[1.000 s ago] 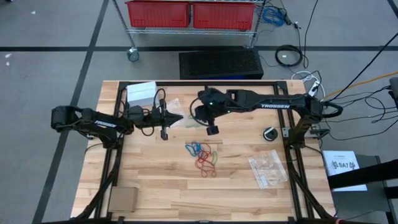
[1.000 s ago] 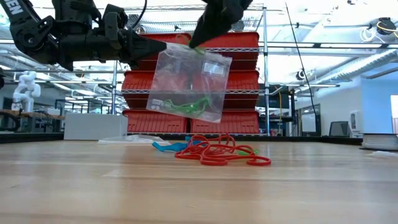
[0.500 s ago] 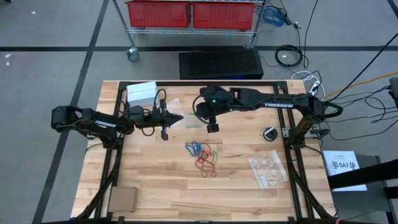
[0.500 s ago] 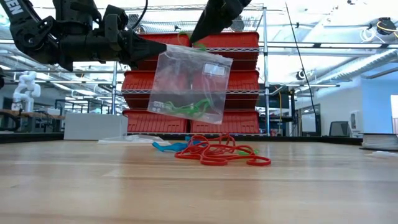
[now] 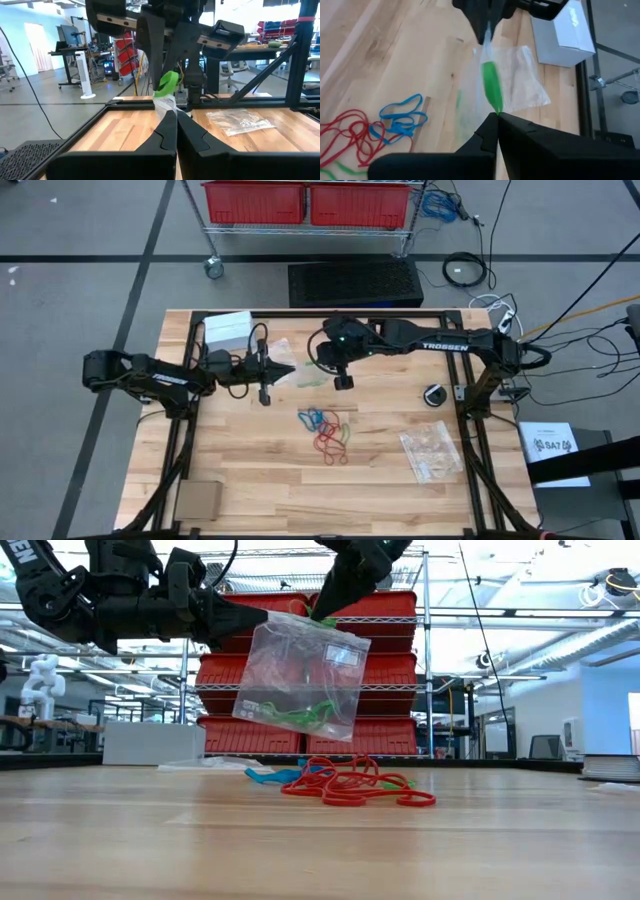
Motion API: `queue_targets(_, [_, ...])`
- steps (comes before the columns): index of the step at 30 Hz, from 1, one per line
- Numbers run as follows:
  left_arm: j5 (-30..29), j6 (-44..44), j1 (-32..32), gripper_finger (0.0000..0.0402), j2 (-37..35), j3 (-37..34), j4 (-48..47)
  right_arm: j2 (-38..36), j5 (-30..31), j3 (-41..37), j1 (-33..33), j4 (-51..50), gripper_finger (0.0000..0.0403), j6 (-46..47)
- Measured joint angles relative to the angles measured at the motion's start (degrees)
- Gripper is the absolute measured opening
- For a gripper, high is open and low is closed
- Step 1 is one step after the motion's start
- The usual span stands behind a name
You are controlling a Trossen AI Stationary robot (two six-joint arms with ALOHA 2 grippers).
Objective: Sort rubber bands
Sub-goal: Put the green rubber band into the top right transparent zip lock bag
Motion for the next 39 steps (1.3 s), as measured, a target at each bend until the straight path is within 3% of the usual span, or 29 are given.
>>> queue_targets(16, [0.1, 0.0, 0.0, 0.0, 0.0, 0.3, 0.0, 3.0, -0.7, 0.0, -0.7, -0.3, 0.0004, 6.0])
queue_targets(25, [1.1, 0.0, 0.0, 0.0, 0.0, 0.3, -0.4, 2.7, -0.6, 0.0, -0.5, 0.6, 0.01, 6.3])
queue_targets(30, [1.2, 0.0, 0.0, 0.0, 0.0, 0.3, -0.4, 2.5, -0.7, 4.0, -0.4, -1.0, 0.015, 8.9])
queue_targets(39, [1.2, -0.1, 0.0, 0.0, 0.0, 0.3, -0.4, 2.3, -0.5, 15.4, -0.2, -11.9, 0.0183, 9.4])
